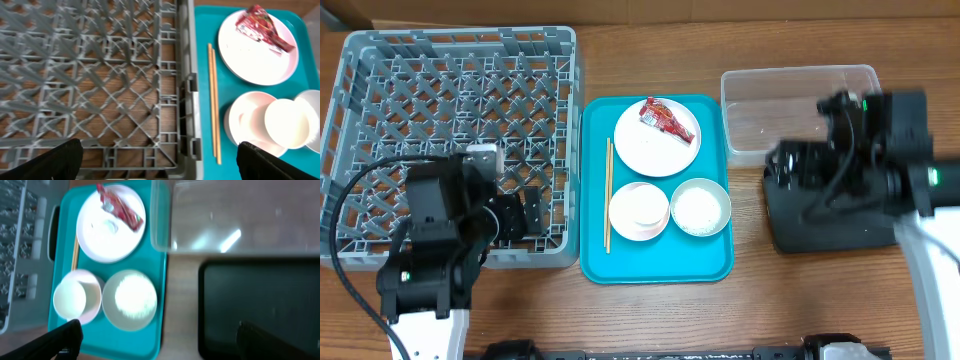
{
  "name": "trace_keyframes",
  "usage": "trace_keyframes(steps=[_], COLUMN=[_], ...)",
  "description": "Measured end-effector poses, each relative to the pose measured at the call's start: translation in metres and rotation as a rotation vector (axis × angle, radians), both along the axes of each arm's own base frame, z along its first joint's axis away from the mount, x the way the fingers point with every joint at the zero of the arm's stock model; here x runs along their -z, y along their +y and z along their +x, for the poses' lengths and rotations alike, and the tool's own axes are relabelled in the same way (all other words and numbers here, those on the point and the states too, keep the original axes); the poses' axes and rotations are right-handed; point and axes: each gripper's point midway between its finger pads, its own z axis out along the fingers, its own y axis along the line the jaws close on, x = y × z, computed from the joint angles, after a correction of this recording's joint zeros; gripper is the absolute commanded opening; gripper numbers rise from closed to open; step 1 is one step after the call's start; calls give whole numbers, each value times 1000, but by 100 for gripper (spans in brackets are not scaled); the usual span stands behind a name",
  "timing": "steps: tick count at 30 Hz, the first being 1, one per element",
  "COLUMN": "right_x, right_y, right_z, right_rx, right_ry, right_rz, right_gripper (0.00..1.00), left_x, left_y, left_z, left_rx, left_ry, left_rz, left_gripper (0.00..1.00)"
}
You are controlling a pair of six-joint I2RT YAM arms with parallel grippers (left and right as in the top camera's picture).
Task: Sort waste into correct bins and load items into the dishwasher
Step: 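Reach the right gripper to the white plate and grasp the tissue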
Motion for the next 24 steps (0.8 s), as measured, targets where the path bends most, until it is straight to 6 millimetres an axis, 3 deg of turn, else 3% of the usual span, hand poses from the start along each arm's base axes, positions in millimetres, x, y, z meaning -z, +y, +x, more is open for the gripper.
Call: trace_keyframes(steps=[1, 2, 5, 8, 10, 13, 19, 24], right_x=[1, -1, -15, -30, -27, -1, 62, 112], right_y=[2, 9, 23, 55, 73, 102, 161, 185], right_z=[9, 31, 55, 68, 70, 74, 84, 91], right_rx=[-8, -31, -90, -194, -258, -346, -481, -518], right_ry=[14, -16, -131, -236, -247, -200, -112, -54], right_rz=[6, 33, 61, 79, 77, 65, 24, -29], right_gripper=[100, 99, 93, 87, 81, 71, 68, 67], left_x=[2, 4, 4, 3, 3, 3, 3, 3], left_y=[-3, -6, -9, -10, -10, -10, -11, -11], left_z=[1, 1, 1, 1, 1, 1, 1, 1], left_rx=[10, 21, 33, 37, 37, 39, 39, 39], left_ry=[10, 23, 24, 22, 21, 20, 20, 20], left_rz=[-13, -28, -44, -48, -49, -51, -51, -51], left_gripper=[100, 100, 100, 100, 100, 100, 100, 100])
